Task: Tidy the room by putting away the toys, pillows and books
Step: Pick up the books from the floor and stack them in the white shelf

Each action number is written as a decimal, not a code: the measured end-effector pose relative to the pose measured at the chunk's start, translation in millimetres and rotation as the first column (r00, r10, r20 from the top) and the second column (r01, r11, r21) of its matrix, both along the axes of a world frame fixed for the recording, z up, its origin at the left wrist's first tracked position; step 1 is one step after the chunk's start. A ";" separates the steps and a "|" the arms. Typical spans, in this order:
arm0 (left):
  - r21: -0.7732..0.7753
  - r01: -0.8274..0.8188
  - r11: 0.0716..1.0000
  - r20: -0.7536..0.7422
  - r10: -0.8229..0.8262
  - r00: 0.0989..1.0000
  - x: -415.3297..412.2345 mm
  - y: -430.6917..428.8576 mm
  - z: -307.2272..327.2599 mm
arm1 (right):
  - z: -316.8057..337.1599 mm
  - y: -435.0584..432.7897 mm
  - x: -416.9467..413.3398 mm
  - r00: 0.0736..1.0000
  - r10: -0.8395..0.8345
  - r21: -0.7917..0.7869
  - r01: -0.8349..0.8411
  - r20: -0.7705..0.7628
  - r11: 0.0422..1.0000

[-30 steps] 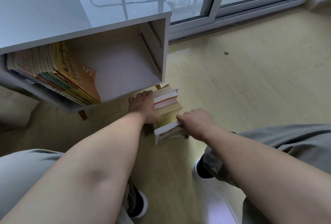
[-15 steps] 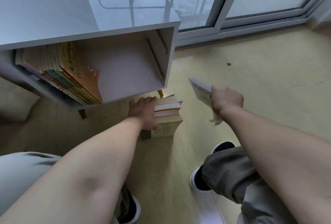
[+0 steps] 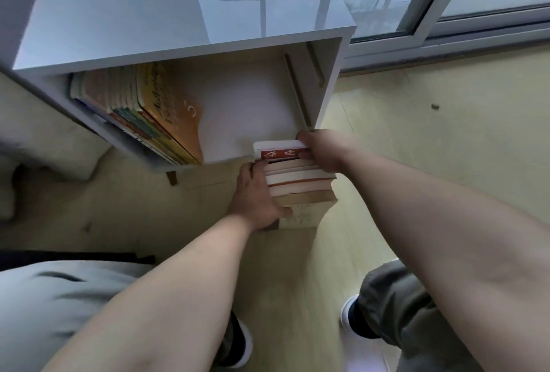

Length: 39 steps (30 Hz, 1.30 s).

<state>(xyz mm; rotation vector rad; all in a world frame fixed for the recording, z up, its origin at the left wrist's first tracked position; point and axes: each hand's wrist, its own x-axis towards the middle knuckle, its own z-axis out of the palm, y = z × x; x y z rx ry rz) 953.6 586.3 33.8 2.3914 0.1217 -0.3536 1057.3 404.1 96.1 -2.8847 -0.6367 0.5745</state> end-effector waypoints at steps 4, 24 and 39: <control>-0.271 -0.144 0.952 -0.116 0.116 0.986 -6.4 10.9 -11.3 | -7.6 7.3 5.0 0.988 -0.030 -0.014 0.028 -0.150 0.999; -0.617 -0.596 0.514 -0.549 0.260 0.794 14.4 -1.1 -13.6 | -49.2 1.1 -8.0 0.746 -0.559 0.361 0.665 -0.362 0.654; -0.595 -0.605 0.529 -0.478 0.373 0.796 25.4 -6.1 -11.0 | -51.8 -3.4 -14.7 0.734 -0.559 0.416 0.679 -0.384 0.606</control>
